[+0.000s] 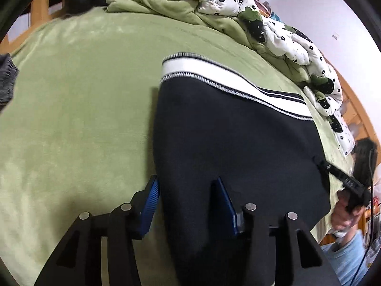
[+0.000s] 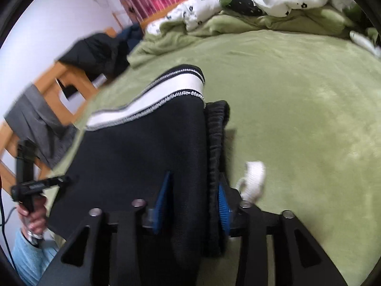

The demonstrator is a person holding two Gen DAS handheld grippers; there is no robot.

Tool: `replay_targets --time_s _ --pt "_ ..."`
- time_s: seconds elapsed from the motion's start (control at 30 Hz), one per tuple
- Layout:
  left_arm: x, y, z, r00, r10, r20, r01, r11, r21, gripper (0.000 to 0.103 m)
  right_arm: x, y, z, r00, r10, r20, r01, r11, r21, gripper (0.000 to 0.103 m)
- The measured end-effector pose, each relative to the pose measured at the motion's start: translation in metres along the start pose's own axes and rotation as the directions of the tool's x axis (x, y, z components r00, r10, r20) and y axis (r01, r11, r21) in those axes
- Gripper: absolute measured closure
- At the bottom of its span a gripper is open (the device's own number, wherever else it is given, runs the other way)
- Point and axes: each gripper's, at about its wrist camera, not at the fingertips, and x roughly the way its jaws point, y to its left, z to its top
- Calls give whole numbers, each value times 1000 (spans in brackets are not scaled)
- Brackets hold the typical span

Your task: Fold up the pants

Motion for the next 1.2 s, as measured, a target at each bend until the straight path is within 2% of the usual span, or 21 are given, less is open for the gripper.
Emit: replay_targets --time_s 0.07,0.1,0.17,0.23,0.3,0.37,0.43,0.47,0.57,0.67,0.77,0.83,0.97,1.0,1.03,1.1,1.2 --pt "-14 6 -2 999 6 51 -4 1000 -24 41 -18 9 11 998 -54 42 56 998 -42 60" --pt "-23 9 -4 995 10 97 -5 999 -46 39 -25 15 18 995 -60 74 65 996 -59 60" --pt "-29 12 -5 990 15 139 -6 998 -64 38 -21 20 26 996 -51 73 57 995 -76 58" --pt "-30 13 -6 989 14 145 -3 997 -74 38 1 25 34 996 -75 42 78 993 -83 59" --pt "-29 12 -7 990 22 140 -13 998 -65 38 27 24 34 994 -113 -9 111 990 -92 79" --pt "-32 11 -9 988 43 150 -38 999 -38 38 22 23 32 994 -99 42 102 991 -82 94" --pt "-39 8 -12 985 41 170 -42 999 -3 38 -1 8 34 995 6 102 -10 999 31 94" --pt "-42 8 -12 983 32 183 -34 999 7 38 -3 6 33 996 11 91 -14 999 35 94" --pt "-43 2 -3 978 13 206 -16 1000 13 38 25 12 22 990 -141 11 141 986 -86 90" --pt "-38 -11 14 980 25 195 -36 998 54 38 6 20 30 986 -160 49 165 980 -111 81" --pt "-34 -33 32 970 44 240 -77 989 128 38 -17 32 45 977 -151 153 168 981 -99 81" --pt "-24 -46 49 965 48 256 -86 986 141 38 -11 46 58 981 -135 137 153 980 -129 81" --pt "11 -59 77 976 12 219 -43 990 135 38 36 59 75 986 -148 71 160 966 -203 81" --pt "21 -60 80 976 32 215 -61 989 133 38 53 56 74 984 -170 49 177 959 -222 81" --pt "36 -58 84 978 80 195 -105 987 122 38 64 55 72 981 -189 41 194 953 -234 81" --pt "64 -47 88 979 156 132 -168 982 84 38 72 47 68 981 -185 65 195 951 -239 82" --pt "68 -32 82 986 88 141 -95 994 49 35 73 48 69 983 -176 53 184 951 -248 82"
